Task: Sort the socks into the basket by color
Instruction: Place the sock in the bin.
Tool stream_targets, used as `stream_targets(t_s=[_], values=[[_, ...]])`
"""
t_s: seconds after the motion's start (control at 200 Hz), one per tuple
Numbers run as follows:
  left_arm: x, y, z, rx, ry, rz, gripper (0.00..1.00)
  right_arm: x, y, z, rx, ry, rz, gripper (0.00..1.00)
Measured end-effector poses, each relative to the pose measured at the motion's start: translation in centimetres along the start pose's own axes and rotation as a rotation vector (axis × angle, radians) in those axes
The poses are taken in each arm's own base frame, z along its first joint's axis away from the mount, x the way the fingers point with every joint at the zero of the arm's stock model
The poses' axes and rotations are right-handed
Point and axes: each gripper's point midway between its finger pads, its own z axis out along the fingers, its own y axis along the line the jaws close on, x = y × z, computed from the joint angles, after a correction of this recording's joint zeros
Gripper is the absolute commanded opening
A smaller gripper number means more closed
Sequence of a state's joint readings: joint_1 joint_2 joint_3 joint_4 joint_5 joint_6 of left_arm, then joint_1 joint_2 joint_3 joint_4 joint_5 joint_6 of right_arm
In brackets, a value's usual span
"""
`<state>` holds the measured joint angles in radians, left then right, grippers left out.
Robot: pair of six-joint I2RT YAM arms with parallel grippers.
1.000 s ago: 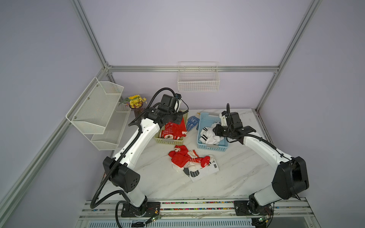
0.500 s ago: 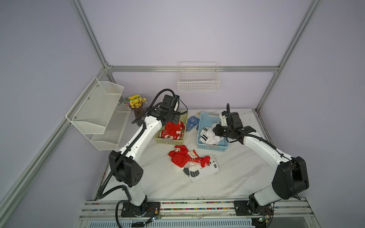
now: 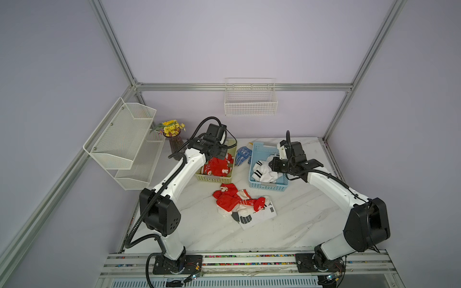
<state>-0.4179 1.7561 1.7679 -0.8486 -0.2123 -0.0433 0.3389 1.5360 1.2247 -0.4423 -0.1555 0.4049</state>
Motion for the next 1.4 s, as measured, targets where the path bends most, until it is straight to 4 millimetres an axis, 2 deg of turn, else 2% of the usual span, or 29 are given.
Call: stream_targets(t_s=[0.3, 0.53, 0.775, 1.06, 1.27, 1.4], values=[[-0.3, -0.1, 0.9, 0.009, -0.013, -0.015, 0.0, 0.0, 0.0, 0.0, 0.0, 0.001, 0.0, 0.21], [0.8, -0.7, 3.8, 0.021, 0.037, -0.01, 0.0, 0.5, -0.2, 0.7, 0.004, 0.021, 0.003, 0.21], [2.1, -0.4, 6.7, 0.024, 0.088, -0.019, 0.0, 1.3, -0.6, 1.9, 0.009, 0.055, 0.008, 0.21], [4.6, -0.4, 10.4, 0.022, 0.174, -0.019, 0.0, 1.9, -1.0, 3.0, 0.015, 0.082, 0.01, 0.21], [5.4, -0.4, 11.9, 0.019, 0.196, -0.02, 0.0, 2.2, -1.2, 3.5, 0.019, 0.091, 0.004, 0.21], [4.6, -0.1, 12.2, 0.015, 0.176, -0.027, 0.0, 2.0, -1.2, 3.6, 0.015, 0.084, 0.002, 0.21]])
